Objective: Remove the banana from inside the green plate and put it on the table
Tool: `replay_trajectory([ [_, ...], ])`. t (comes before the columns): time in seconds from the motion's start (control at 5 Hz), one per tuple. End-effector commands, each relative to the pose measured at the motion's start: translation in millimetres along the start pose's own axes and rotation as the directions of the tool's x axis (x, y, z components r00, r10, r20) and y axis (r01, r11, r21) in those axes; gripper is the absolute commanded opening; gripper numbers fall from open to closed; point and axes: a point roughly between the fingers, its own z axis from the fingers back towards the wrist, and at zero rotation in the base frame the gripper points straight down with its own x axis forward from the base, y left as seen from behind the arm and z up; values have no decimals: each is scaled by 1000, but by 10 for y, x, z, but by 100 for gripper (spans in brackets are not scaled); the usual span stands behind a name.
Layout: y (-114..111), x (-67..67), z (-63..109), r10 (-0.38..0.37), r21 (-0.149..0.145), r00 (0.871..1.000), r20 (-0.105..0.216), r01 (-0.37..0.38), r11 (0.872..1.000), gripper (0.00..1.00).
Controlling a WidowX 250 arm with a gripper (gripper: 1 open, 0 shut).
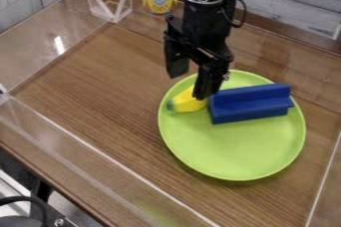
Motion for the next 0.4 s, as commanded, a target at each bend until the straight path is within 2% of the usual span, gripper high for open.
replay_trajectory([
  [0.0, -10, 35, 51, -40, 10, 998, 39, 39, 999, 100],
  [0.2, -10, 39, 0, -69, 9, 997, 41, 69, 998, 100],
])
